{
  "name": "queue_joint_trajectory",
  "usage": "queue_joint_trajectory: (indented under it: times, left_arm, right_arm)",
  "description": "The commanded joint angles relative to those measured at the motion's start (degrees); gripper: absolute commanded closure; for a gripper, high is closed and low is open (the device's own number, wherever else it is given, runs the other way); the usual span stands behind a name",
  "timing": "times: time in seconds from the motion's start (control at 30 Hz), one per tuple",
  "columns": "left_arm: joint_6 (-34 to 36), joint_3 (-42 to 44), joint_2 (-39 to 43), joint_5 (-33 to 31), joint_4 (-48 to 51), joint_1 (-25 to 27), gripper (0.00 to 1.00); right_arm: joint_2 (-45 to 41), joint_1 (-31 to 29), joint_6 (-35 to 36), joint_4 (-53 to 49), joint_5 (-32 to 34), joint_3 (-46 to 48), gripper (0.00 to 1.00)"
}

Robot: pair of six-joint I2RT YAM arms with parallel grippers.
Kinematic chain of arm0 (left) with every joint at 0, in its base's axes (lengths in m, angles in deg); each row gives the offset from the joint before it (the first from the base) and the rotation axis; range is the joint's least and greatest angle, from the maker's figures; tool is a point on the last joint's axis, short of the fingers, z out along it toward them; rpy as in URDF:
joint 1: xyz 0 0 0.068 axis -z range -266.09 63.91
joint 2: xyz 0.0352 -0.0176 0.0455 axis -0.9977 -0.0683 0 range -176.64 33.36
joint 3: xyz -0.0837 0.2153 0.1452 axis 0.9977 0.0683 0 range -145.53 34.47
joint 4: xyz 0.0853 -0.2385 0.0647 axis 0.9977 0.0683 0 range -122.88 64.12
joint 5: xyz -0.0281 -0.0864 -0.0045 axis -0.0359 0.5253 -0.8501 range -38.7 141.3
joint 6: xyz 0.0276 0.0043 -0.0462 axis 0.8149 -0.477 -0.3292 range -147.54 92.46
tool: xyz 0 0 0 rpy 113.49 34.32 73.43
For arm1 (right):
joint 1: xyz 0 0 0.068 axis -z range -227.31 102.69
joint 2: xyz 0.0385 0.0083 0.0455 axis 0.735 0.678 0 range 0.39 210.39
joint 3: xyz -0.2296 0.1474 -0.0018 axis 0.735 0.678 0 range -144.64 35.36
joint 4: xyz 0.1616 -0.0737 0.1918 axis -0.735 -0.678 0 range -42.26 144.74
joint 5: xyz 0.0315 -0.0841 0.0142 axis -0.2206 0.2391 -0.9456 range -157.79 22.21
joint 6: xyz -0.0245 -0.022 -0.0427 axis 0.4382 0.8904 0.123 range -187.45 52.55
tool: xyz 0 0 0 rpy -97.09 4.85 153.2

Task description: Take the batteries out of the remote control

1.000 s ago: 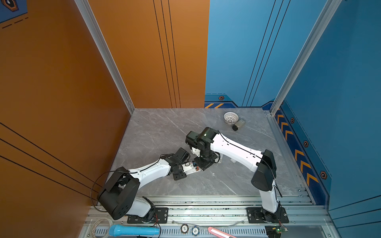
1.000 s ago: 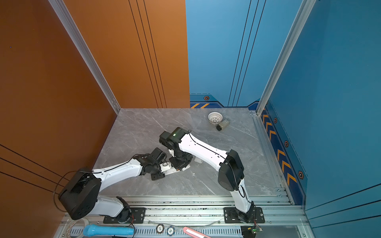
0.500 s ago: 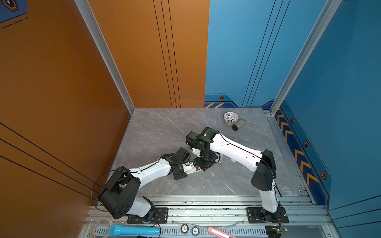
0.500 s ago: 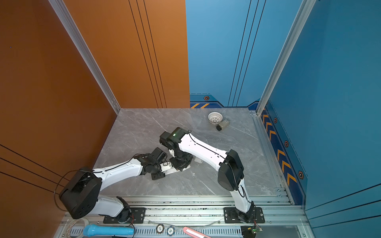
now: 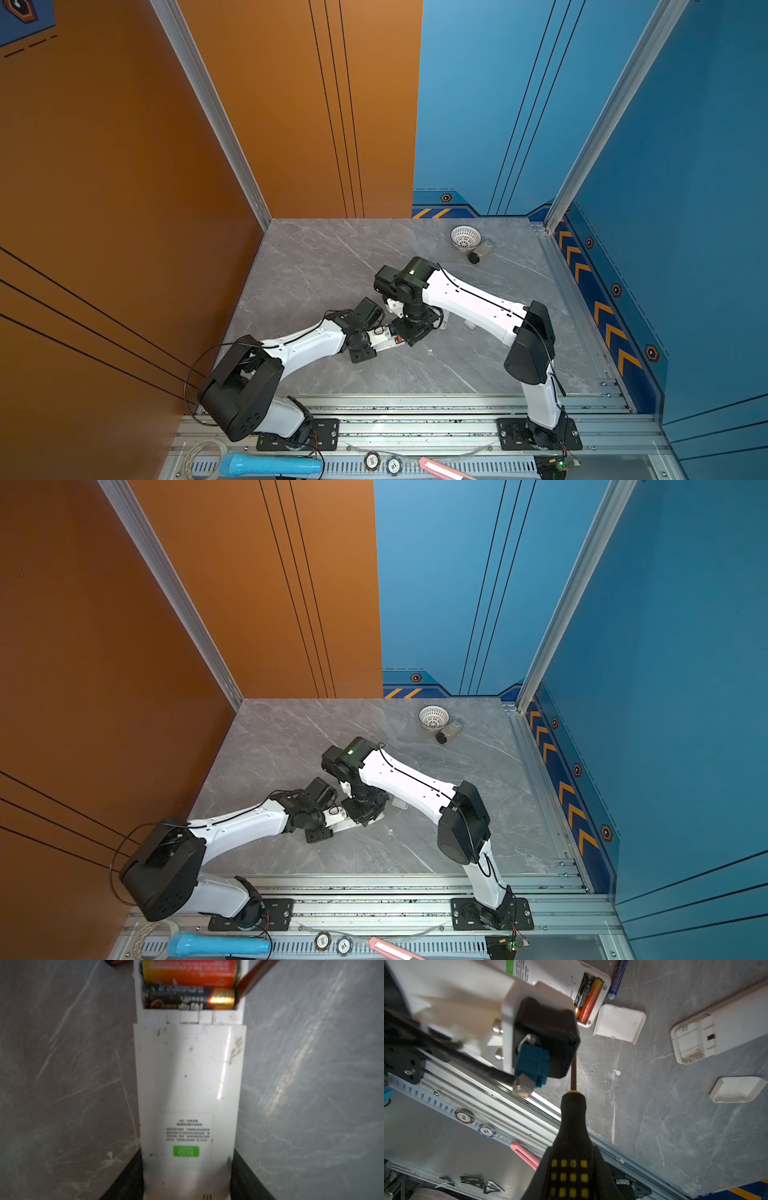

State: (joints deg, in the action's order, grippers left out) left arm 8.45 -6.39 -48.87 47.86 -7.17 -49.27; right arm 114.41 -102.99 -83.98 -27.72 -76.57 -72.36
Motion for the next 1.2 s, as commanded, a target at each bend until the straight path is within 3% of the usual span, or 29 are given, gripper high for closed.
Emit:
queue_joint_trajectory:
  times: [0.0,0.1,0.27,0.63,0.8,1.1,1.13,1.17]
  left_arm:
    - [-0.94,1.11,-1.52,6.41,4.09,0.44,1.00]
    - [-1.23,1.11,-1.30,11.23,5.24,0.26,1.00]
    - [-1.52,0.41,-2.55,16.52,6.65,0.27,1.00]
    - [-1.89,-0.48,-3.81,21.72,8.12,-0.34,1.00]
    - [-1.95,-0.77,-3.81,21.27,8.22,-0.67,1.00]
    - [-3.77,-2.02,-2.57,10.72,7.47,-2.81,1.00]
    - [-4.12,-2.05,-2.40,10.28,6.89,-3.18,0.99]
    - [-4.80,-2.25,-2.40,10.09,6.38,-3.80,0.89]
  right_arm:
    - [-3.39,-1.36,-4.47,15.70,0.82,12.90,1.00]
    - [-11.09,-3.38,-7.98,34.33,0.92,28.91,1.00]
    - [-15.21,-7.01,-10.24,56.36,5.16,45.45,1.00]
    - [-17.67,-10.76,-14.48,85.40,12.62,60.35,1.00]
    - [-17.98,-10.25,-14.04,85.38,14.33,60.48,1.00]
    - [-25.01,-5.07,-11.04,62.17,8.38,56.59,1.00]
    - [-25.59,-4.34,-10.62,60.65,7.47,56.57,1.00]
    - [-25.97,-3.24,-9.88,58.62,6.14,56.12,1.00]
